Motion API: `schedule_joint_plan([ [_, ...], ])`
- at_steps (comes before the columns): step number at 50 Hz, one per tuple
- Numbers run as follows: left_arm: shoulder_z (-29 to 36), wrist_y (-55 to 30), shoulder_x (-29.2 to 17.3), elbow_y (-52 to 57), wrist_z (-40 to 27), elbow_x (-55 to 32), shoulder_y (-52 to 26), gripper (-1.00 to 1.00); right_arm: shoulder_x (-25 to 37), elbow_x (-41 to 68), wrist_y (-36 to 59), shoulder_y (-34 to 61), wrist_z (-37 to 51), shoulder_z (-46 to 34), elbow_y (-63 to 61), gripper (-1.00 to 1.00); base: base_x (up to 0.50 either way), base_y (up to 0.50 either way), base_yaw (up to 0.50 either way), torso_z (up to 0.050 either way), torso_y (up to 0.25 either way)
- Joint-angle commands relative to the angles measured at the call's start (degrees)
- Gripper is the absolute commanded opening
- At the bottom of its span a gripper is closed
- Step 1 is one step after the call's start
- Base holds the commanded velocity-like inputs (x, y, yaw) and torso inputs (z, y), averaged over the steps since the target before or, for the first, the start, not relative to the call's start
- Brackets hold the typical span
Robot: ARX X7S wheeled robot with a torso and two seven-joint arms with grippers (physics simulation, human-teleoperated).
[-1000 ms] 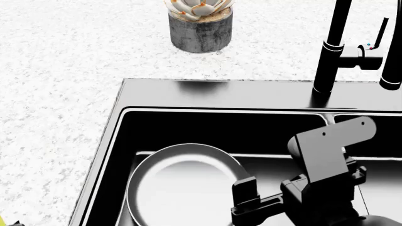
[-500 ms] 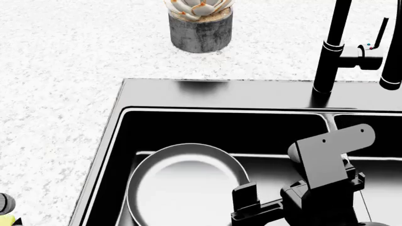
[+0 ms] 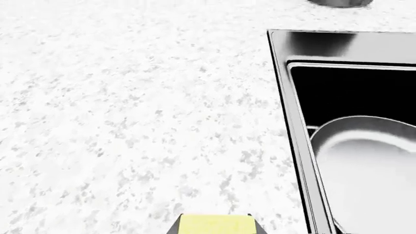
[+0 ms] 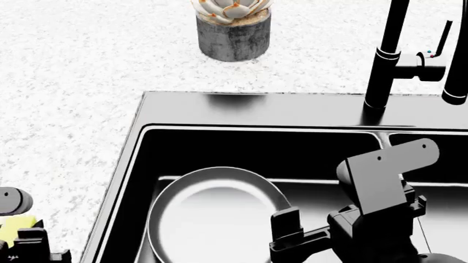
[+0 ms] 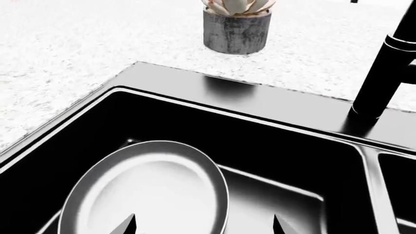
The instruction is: Pick the pan and sponge and place them into the sink. Then turn on the water.
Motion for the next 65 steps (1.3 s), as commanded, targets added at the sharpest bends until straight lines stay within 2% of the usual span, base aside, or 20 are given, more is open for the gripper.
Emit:
schedule_joint_plan([
  [1,5.88,-2.38,2.33,-5.08,0.85,-0.64,-12.71,-1.00,0.93,2.00,0.72,0.02,1.47,1.71,-1.49,1.00,0.00,0.00,0.00,0.000,0.000],
  [8,13.17,-2.51,5.19,-11.51,5.30,1.43,-22.48,-1.00,2.04,6.63,1.89,0.10,4.51,5.64,-3.53,1.00,0.00,0.00,0.00,0.000,0.000],
  [12,17.37,1.28,7.16,-16.10,10.72,4.04,-26.97,-1.00,2.96,11.06,3.16,-0.35,7.77,8.80,-4.74,1.00,0.00,0.00,0.00,0.000,0.000],
  [17,21.62,1.17,10.05,-20.73,15.26,4.16,-31.94,-1.00,4.18,14.42,2.18,-2.75,10.54,13.27,-6.80,1.00,0.00,0.00,0.00,0.000,0.000],
  [24,26.55,2.69,12.87,-25.56,19.17,6.25,-36.19,-1.00,6.95,18.24,2.05,-6.97,12.96,17.44,-10.28,1.00,0.00,0.00,0.00,0.000,0.000],
  [32,33.64,7.07,18.12,-36.02,25.74,10.24,-39.88,-1.00,10.22,23.99,1.84,-11.97,17.23,23.43,-14.71,1.00,0.00,0.00,0.00,0.000,0.000],
  [42,38.99,11.16,23.55,-44.33,27.67,13.02,-39.89,-1.00,10.69,25.12,0.83,-16.19,18.50,26.57,-17.23,1.00,0.00,0.00,0.00,0.000,0.000],
  [57,43.93,15.40,23.73,-50.56,28.78,14.08,-37.68,-1.00,10.50,24.12,-0.33,-20.08,17.63,28.55,-18.48,1.00,0.00,0.00,0.00,0.000,0.000],
  [65,44.24,12.43,22.59,-46.71,23.45,12.95,-36.63,-1.00,9.99,23.29,-0.63,-20.11,17.22,27.91,-18.62,1.00,0.00,0.00,0.00,0.000,0.000],
])
